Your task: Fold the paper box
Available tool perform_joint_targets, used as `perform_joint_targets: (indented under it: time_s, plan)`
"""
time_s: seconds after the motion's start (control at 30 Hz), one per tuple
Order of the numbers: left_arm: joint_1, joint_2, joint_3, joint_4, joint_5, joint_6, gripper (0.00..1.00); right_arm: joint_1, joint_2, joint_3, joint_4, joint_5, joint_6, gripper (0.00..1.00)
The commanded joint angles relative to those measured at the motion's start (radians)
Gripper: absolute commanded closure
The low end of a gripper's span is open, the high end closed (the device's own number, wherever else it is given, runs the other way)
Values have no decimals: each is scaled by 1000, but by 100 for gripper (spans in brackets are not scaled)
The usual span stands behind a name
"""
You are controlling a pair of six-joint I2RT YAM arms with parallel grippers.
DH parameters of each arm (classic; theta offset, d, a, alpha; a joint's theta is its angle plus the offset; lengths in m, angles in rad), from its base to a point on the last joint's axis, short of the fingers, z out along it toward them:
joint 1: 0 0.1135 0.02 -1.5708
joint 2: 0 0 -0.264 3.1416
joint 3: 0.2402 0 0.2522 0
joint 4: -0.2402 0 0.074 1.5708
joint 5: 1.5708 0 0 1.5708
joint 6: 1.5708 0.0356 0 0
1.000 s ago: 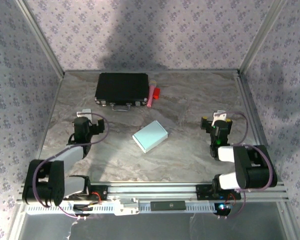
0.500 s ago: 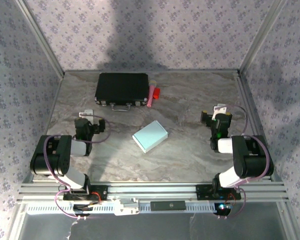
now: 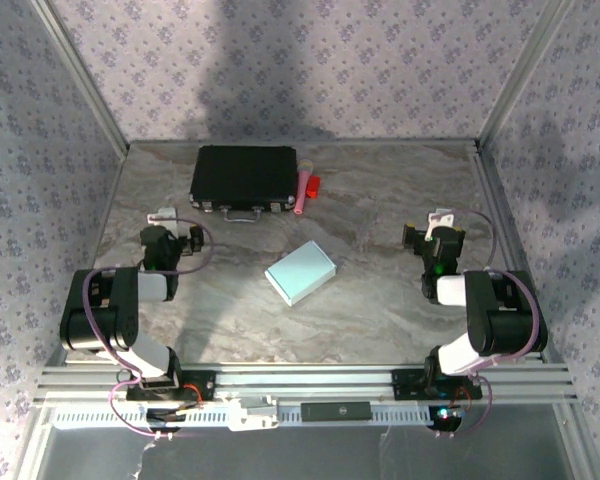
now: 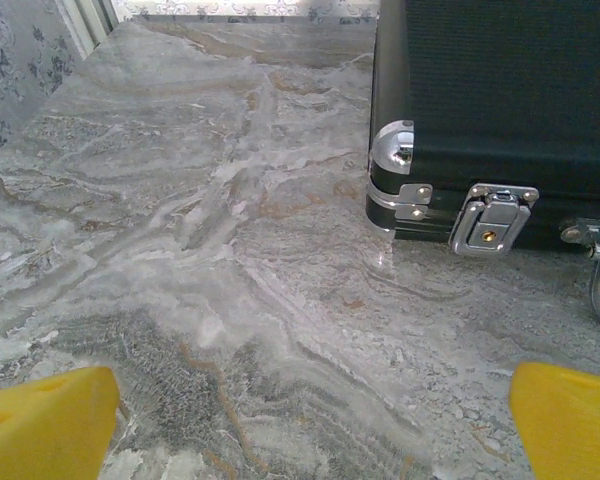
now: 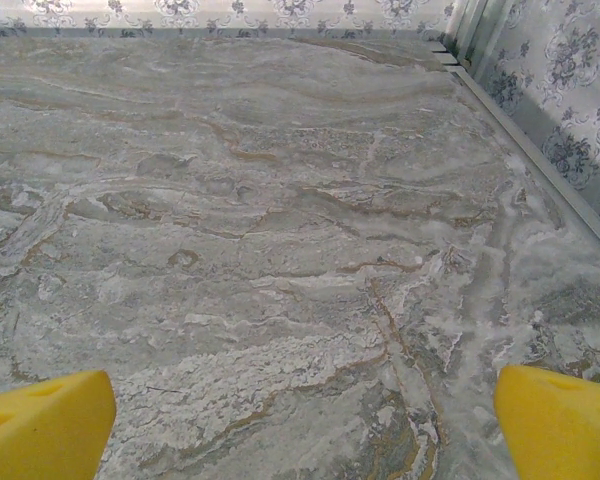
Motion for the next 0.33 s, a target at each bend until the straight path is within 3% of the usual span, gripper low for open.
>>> perform_joint_targets:
  time_s: [0.0,0.3]
  plan:
    - [-2,-1,12,-4,19,-9,0,1,12,8,-9,2,15,1]
    - [-5,-1,13,-6,15,-7,0,1,10,6,-4,6,15,1]
